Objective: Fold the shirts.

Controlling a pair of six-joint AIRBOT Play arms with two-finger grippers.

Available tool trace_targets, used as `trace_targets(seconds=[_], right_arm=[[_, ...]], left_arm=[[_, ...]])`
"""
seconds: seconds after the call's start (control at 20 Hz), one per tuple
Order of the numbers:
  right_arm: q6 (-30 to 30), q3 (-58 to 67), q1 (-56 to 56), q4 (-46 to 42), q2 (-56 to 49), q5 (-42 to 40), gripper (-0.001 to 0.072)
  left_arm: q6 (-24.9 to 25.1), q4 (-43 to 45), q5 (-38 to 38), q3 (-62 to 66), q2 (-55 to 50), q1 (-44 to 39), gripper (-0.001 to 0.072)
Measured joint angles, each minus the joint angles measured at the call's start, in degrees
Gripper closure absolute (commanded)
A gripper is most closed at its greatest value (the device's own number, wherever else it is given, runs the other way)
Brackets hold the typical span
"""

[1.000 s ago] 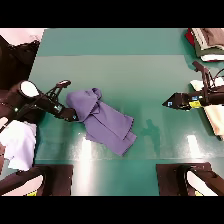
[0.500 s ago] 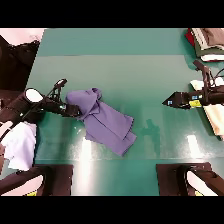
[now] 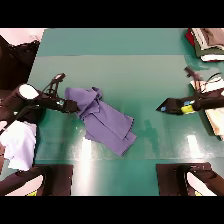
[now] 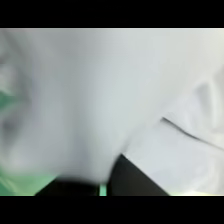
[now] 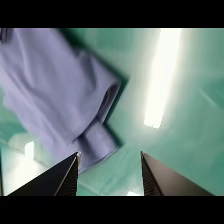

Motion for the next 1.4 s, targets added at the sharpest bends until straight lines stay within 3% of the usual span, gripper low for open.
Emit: trace_targets(seconds=[0.25, 0.45, 0.7, 1.1, 1.15, 1.2, 1.25, 1.3, 1.4], right_arm=[[8.6, -9.8, 15.1, 0.4, -1.3, -9.9, 0.0263], [11.6, -12.5, 25.8, 3.2, -8.1, -18.7, 0.0263], [12.1, -13.3, 31.9, 7.5, -14.6, -27.9, 0.0263], [12.2, -13.5, 33.6, 10.5, -14.3, -37.0, 0.0276], [12.2, -13.5, 33.7, 11.0, -14.8, -37.5, 0.0328], [11.9, -13.5, 33.7, 11.6, -15.3, -38.1, 0.0503], [11.4, -13.5, 33.7, 12.3, -15.8, -38.5, 0.0622], [10.6, -13.5, 33.7, 13.0, -16.0, -38.9, 0.0691], [9.3, -13.5, 33.7, 13.5, -15.3, -39.4, 0.0694]], left_arm=[[0.0, 3.2, -4.5, 3.0, 5.2, 0.0, 0.0681], [0.0, 3.8, -6.5, 3.5, 6.3, 0.0, 0.0681], [0.0, 4.1, -8.1, 3.7, 6.6, 0.0, 0.0681], [0.0, 4.2, -8.8, 3.7, 6.6, 0.0, 0.0681], [0.0, 4.2, -8.8, 3.7, 6.6, 0.0, 0.0681], [0.0, 4.2, -8.8, 3.7, 6.6, 0.0, 0.0681], [0.0, 4.2, -8.8, 3.7, 6.6, 0.0, 0.0681], [0.0, 4.2, -8.8, 3.7, 6.6, 0.0, 0.0681], [0.0, 4.2, -9.0, 3.7, 6.6, 0.0, 0.0681]])
